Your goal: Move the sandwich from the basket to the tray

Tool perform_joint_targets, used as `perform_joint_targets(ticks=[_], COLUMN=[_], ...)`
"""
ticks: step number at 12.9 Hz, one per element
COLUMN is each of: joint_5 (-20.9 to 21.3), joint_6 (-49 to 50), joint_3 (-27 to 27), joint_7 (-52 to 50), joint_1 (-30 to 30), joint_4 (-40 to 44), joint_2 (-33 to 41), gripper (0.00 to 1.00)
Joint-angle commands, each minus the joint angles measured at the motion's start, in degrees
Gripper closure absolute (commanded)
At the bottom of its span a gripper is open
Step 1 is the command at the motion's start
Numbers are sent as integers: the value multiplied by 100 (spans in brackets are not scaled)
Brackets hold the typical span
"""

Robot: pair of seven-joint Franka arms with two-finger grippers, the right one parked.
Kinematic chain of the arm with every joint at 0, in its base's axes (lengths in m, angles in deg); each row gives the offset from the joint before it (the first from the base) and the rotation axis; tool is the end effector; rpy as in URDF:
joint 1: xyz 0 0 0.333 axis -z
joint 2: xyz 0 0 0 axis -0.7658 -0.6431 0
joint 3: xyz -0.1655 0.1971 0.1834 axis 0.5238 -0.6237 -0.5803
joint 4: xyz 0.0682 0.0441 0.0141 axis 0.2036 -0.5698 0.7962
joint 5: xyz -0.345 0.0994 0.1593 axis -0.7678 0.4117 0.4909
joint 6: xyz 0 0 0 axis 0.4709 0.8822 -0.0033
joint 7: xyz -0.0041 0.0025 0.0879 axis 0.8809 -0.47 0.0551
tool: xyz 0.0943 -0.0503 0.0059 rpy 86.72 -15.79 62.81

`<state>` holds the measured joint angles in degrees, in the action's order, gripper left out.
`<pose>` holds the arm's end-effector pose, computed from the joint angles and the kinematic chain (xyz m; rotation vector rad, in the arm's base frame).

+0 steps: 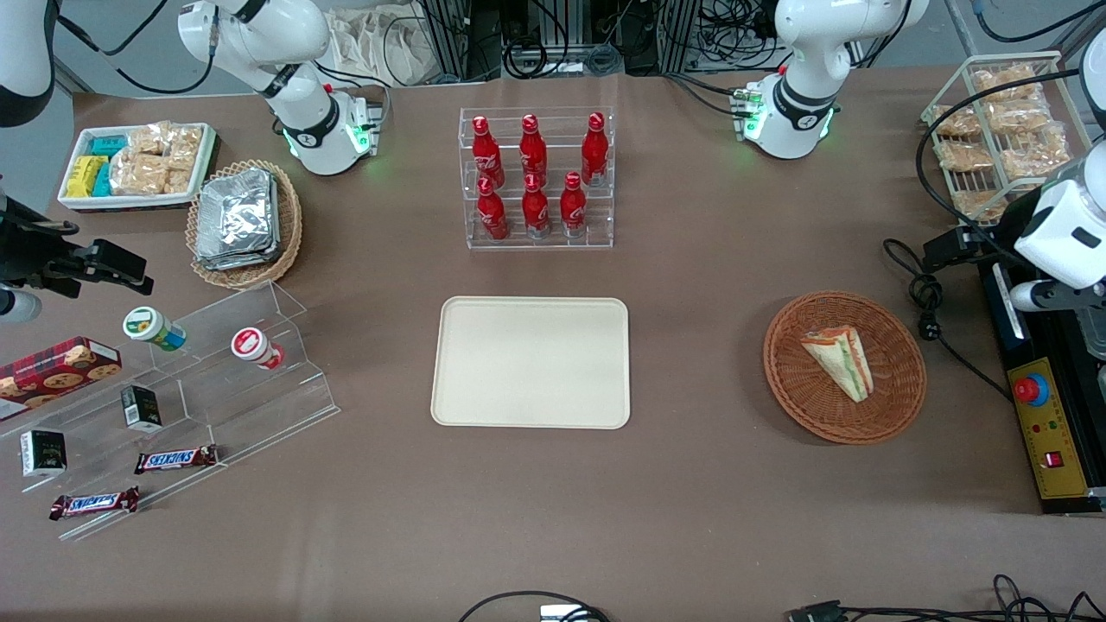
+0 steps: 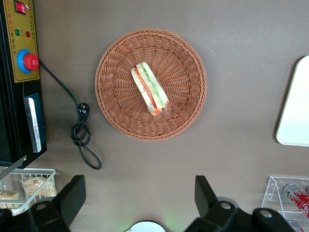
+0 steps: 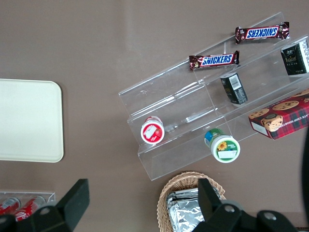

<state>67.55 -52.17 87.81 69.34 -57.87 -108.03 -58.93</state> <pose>0.5655 -0.0133 0.5851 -3.1075 -0.0704 0.2244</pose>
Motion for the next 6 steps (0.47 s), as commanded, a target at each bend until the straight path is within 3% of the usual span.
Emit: perform_joint_targets(ticks=[1,6], joint_5=[13,-5], joint_6=[53,-43], joint_3=[6,15], joint_7=[26,-298], joint_1=[-89,-213], joint_4=[101,74], joint_2=[-70,-456], gripper=[1,0])
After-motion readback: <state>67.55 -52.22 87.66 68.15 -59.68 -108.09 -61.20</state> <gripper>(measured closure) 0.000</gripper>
